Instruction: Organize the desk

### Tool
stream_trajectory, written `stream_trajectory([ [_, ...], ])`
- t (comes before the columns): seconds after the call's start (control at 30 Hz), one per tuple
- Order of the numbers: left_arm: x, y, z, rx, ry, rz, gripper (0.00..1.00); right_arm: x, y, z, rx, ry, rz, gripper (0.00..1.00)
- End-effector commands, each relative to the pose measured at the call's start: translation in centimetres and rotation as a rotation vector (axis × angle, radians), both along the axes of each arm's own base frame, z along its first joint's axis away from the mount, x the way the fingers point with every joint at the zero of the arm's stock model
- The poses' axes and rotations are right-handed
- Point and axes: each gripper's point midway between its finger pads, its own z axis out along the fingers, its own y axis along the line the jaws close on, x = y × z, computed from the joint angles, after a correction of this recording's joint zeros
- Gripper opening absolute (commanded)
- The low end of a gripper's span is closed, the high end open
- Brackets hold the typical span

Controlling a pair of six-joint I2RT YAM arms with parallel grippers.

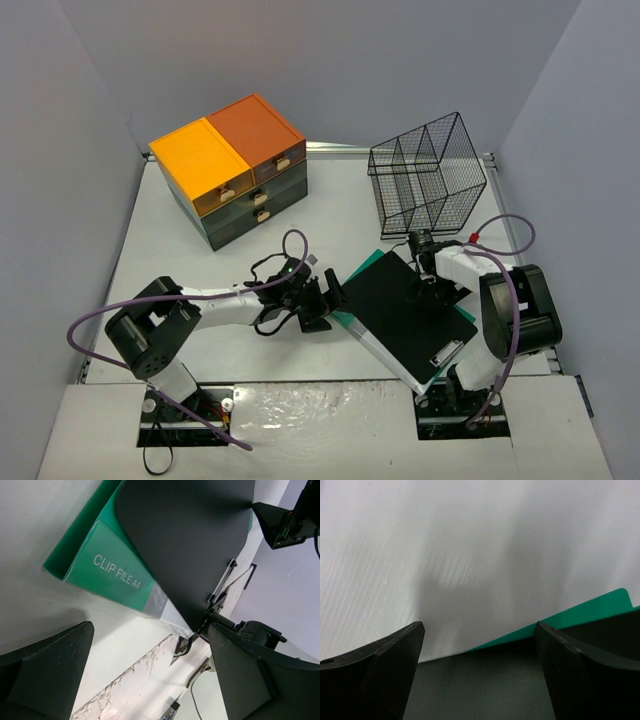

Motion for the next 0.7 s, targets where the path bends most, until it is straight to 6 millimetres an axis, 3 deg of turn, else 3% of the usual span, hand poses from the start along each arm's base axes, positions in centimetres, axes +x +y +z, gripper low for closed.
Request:
stream_trajectory([
  [0.0,1.5,-1.7,3.8,-0.072,-0.093,-0.022,0.97,-3.2,3.1,-2.4,0.096,0.158,0.083,0.88],
  [0.67,2.3,-0.6,3.7,-0.056,-0.092,-0.004,0.97,-2.6,11.8,-5.0,0.204,0.195,0.272,0.87],
])
